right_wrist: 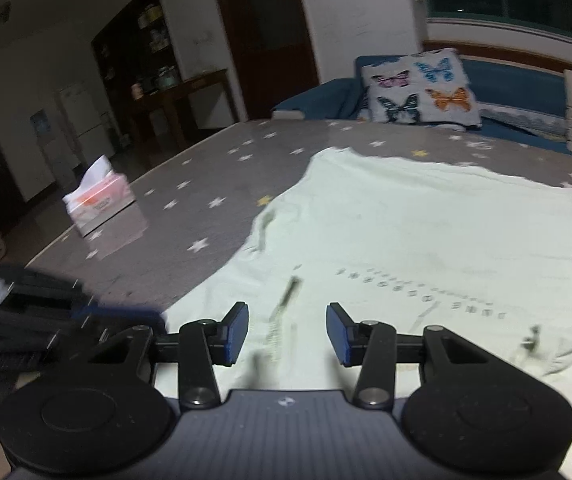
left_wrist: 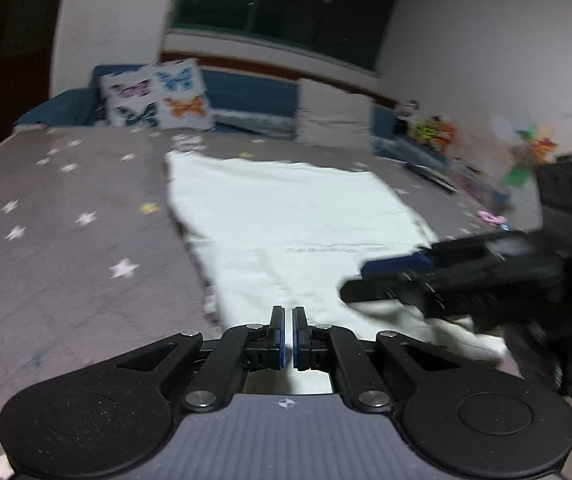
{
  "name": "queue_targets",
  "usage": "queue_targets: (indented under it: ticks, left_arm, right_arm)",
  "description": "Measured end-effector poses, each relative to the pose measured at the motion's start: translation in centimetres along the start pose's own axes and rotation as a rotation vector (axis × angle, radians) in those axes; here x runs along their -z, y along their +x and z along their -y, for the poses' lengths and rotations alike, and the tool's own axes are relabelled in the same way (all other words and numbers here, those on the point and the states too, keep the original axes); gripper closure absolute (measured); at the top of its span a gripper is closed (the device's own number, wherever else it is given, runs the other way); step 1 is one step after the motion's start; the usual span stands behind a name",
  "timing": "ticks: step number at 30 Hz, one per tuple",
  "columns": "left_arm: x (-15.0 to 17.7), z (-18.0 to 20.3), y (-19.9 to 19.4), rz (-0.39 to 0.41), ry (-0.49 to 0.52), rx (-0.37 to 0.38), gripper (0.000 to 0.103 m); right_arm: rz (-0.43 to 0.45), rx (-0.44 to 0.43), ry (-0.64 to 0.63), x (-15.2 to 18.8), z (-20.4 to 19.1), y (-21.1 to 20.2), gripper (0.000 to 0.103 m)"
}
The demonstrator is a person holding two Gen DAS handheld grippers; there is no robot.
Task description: Fold clothes
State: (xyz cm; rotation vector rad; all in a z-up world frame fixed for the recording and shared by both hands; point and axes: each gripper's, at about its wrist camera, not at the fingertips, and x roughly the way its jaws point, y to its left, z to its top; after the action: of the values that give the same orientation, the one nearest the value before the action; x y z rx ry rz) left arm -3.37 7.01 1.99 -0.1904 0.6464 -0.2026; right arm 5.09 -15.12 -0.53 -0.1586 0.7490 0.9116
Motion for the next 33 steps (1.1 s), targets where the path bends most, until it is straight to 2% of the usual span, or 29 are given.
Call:
queue_targets:
  ticks: [3,5,6,7,11,13,15,17,20,23,26,33]
  left_arm:
    - [0.4,-0.3,0.5,-0.023,0.006,-0.008,0.099]
    - [0.9,-0.1,0.9,-0.039,0.021,-0.009,0.099]
    - [1.1,0.0,1.0,-0.046,0.028,-0.01,0.099]
    - [1.2,0.0,1.1,-0.052,0.033,-0.01,0.099]
    - [1.4,-0.1,1.2,-0.059,0.042,-0.008,0.099]
    - [1.3,-0.1,1.2,-0.06,0.048,-0.007,0.098]
    - [1.3,0.0,1.3,-0.064,0.06,-0.003,0.096]
    - [1.3,0.2,1.4,-0.075,0.077,0.004,0.091]
    - [1.3,0.5,1.4,-0.087,0.103,0.004,0.09]
    - [0.5,0.6,1.0,-0.059,0.107,-0.006,0.09]
    - [-0.5,0.3,0.9,-0.024,0.101,-0.022,0.091]
    - [-2.0,-0.6,3.9,-0.054,0.113,-0.045,0.091]
  right_arm:
    - [-0.015,-0.021,-0.021,0.0,-0.8,0.5,0.062]
    - [-0.038,-0.017,-0.038,0.3,-1.3,1.1,0.068]
    - [-0.048,-0.011,-0.037,0.5,-1.3,1.4,0.077]
    - [-0.058,-0.005,-0.034,0.7,-1.4,1.5,0.08]
    - [-0.087,-0.003,-0.025,1.2,-1.2,1.8,0.081]
    - [-0.08,0.001,-0.022,1.4,-1.2,1.5,0.093]
    - [-0.063,0.005,-0.023,1.4,-1.2,1.0,0.098]
    - [-0.042,0.014,-0.022,1.4,-1.3,0.5,0.098]
    - [-0.043,0.019,-0.014,1.6,-1.1,0.2,0.098]
    - [-0.062,0.02,-0.004,1.7,-0.9,0.3,0.097]
    - [-0.053,0.022,-0.002,1.5,-0.8,0.0,0.091]
    - [0.0,-0.004,-0.038,0.4,-1.5,-0.5,0.091]
